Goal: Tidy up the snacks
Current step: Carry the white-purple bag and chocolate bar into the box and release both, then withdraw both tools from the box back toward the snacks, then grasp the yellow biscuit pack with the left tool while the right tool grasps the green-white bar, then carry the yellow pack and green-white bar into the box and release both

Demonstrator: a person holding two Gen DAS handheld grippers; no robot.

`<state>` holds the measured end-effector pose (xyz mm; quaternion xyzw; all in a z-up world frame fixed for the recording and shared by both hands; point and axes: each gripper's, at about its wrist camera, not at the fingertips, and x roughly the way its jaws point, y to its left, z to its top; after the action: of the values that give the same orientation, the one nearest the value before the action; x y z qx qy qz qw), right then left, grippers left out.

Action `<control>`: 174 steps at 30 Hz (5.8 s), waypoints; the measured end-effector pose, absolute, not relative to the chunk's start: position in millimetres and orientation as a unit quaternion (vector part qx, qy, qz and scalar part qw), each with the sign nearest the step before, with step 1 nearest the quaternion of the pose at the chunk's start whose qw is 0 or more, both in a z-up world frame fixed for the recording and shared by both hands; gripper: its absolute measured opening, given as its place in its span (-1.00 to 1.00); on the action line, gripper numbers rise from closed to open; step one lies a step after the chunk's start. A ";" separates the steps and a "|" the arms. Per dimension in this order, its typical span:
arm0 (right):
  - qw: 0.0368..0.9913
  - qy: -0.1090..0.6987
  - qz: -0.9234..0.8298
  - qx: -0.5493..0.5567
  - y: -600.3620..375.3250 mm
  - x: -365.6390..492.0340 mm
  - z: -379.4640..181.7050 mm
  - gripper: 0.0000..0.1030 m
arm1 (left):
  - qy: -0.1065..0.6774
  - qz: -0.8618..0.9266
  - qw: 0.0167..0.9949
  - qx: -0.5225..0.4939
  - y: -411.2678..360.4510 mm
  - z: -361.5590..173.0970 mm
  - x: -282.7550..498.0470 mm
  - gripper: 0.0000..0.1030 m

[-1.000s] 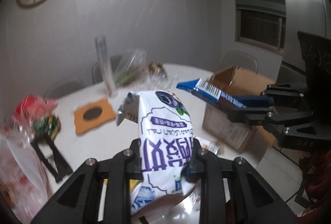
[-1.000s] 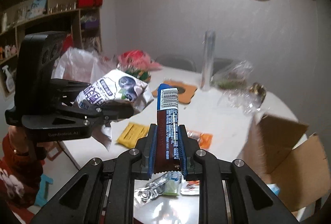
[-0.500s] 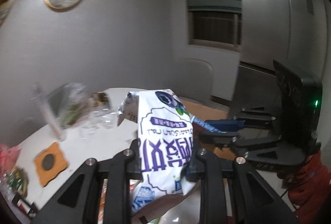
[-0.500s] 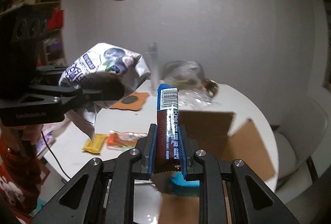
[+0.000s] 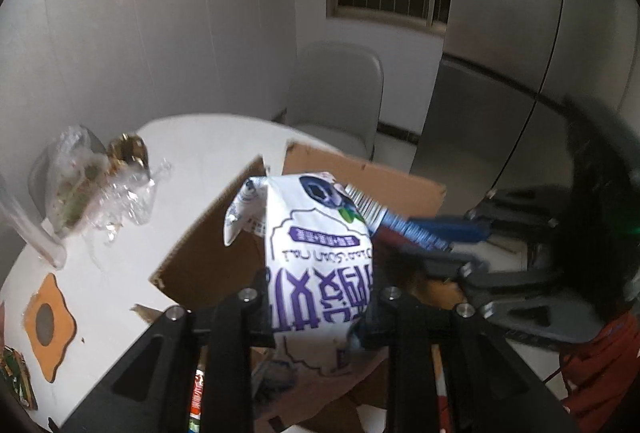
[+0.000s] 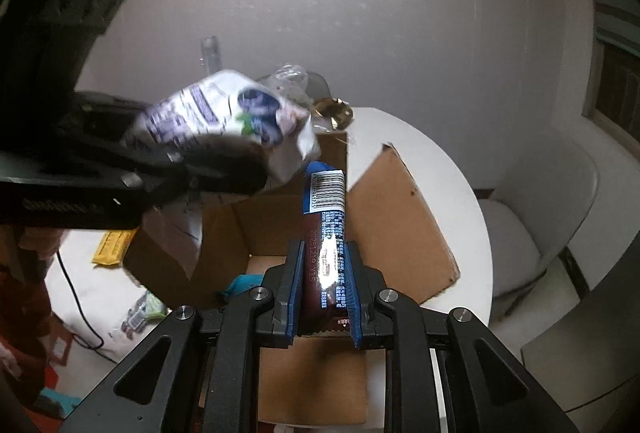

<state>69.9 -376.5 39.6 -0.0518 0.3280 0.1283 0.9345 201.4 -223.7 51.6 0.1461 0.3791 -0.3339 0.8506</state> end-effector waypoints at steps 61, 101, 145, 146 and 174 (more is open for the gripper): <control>0.901 0.310 0.270 -0.137 -222.6 41.5 57.9 -0.25 | 0.320 -0.148 0.933 0.072 -10.4 53.1 109.4 0.76; 0.849 0.398 0.299 -0.176 -144.0 101.4 -130.2 -0.23 | 0.460 0.049 0.886 -0.023 88.7 -140.5 158.8 0.48; 0.885 0.268 0.345 -0.161 -148.8 38.6 9.0 -0.57 | 0.275 -0.051 0.960 0.018 42.2 56.6 75.8 0.35; 0.886 0.264 0.346 -0.158 -152.5 37.1 16.8 -0.57 | 0.267 -0.060 0.962 0.024 34.9 66.8 74.9 0.35; 0.931 0.300 0.202 -0.054 -342.1 69.7 44.7 -0.57 | 0.304 -0.298 0.894 0.138 -206.7 79.1 159.1 0.35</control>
<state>69.7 -342.1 44.7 -0.0535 0.3001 0.2021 0.9307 159.1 -206.7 79.1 0.1376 0.3039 -0.2981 0.8944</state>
